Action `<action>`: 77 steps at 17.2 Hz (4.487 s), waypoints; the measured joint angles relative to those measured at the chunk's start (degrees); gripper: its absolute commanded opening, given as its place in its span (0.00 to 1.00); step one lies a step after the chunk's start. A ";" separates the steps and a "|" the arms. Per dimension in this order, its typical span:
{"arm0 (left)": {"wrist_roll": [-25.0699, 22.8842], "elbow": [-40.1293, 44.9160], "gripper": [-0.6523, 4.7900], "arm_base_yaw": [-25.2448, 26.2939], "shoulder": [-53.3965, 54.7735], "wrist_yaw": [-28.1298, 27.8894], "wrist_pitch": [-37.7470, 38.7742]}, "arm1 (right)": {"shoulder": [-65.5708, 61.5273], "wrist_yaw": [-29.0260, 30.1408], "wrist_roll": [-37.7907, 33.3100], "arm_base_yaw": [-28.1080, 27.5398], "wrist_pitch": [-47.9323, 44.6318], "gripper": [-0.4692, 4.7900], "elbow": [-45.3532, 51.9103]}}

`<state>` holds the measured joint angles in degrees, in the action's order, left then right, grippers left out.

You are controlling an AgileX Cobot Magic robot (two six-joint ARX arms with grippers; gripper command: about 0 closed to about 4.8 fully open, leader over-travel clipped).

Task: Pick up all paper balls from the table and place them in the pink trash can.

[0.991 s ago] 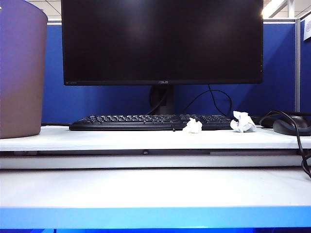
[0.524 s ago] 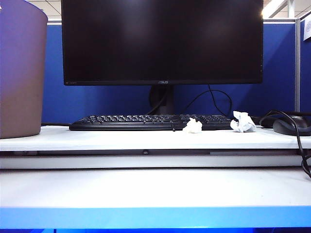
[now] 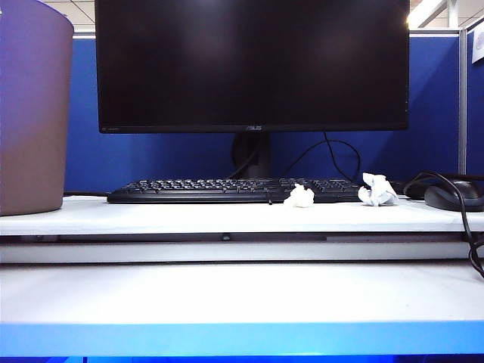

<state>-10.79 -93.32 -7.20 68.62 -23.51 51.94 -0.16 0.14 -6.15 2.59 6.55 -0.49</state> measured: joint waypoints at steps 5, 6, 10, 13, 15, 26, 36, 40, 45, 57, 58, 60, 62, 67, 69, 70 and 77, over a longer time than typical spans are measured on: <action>-0.15 0.00 1.00 -0.04 0.00 0.74 -2.03 | 0.00 0.00 0.00 0.00 0.00 0.08 0.02; -0.15 0.00 1.00 -0.04 0.00 0.72 -2.01 | 0.00 0.02 0.00 0.00 0.00 0.08 0.02; -0.15 0.00 1.00 -0.04 0.00 0.50 -2.25 | 0.00 0.00 0.00 0.00 0.00 0.08 0.00; 0.94 0.00 1.00 -0.07 0.00 15.98 -6.51 | 0.00 0.02 0.00 0.00 0.00 0.08 0.02; 8.00 0.00 1.00 -0.57 0.57 37.09 -13.68 | 0.00 0.00 0.00 0.00 0.00 0.08 0.02; 12.22 0.00 1.00 -31.39 26.21 41.42 -32.02 | 0.00 -0.04 0.00 0.22 0.00 0.08 0.02; 13.38 0.04 1.00 -32.33 46.14 35.36 -36.89 | 0.00 -0.02 0.00 0.22 0.00 0.08 0.02; 13.22 0.07 1.00 -32.28 50.80 34.77 -39.36 | 0.00 -0.02 0.00 0.22 0.00 0.08 0.02; 13.22 0.07 1.00 -32.20 52.41 31.52 -41.03 | 0.00 -0.02 0.00 0.22 0.00 0.08 0.00; 13.20 0.07 0.81 -32.11 53.24 28.85 -45.31 | 0.00 -0.02 0.00 0.22 0.00 0.08 0.02; 13.20 0.07 0.81 -32.11 53.42 28.85 -45.31 | 0.00 -0.02 0.00 0.22 0.00 0.08 0.00; 13.22 0.07 0.81 -32.11 54.03 28.85 -45.29 | 0.00 -0.02 0.00 0.22 0.00 0.08 0.00; 13.22 0.04 0.80 -32.11 54.90 28.81 -45.29 | 0.00 -0.02 0.00 0.22 0.00 0.08 0.02; 13.27 0.00 0.50 -32.06 55.71 27.36 -45.62 | 0.00 -0.02 0.00 0.22 0.00 0.08 0.00; 13.33 0.00 0.38 -32.02 55.74 27.39 -45.70 | 0.00 -0.02 0.00 0.22 0.00 0.08 0.02; 13.29 0.00 0.25 -32.02 55.74 27.36 -45.70 | 0.00 -0.02 0.00 0.22 0.00 0.08 0.02; 13.40 0.00 0.11 -31.98 55.76 29.16 -45.33 | 0.00 -0.02 0.00 0.22 0.00 0.08 0.02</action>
<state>2.61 -93.32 -39.18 124.38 5.65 6.61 -0.16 0.12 -6.15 2.81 6.55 -0.47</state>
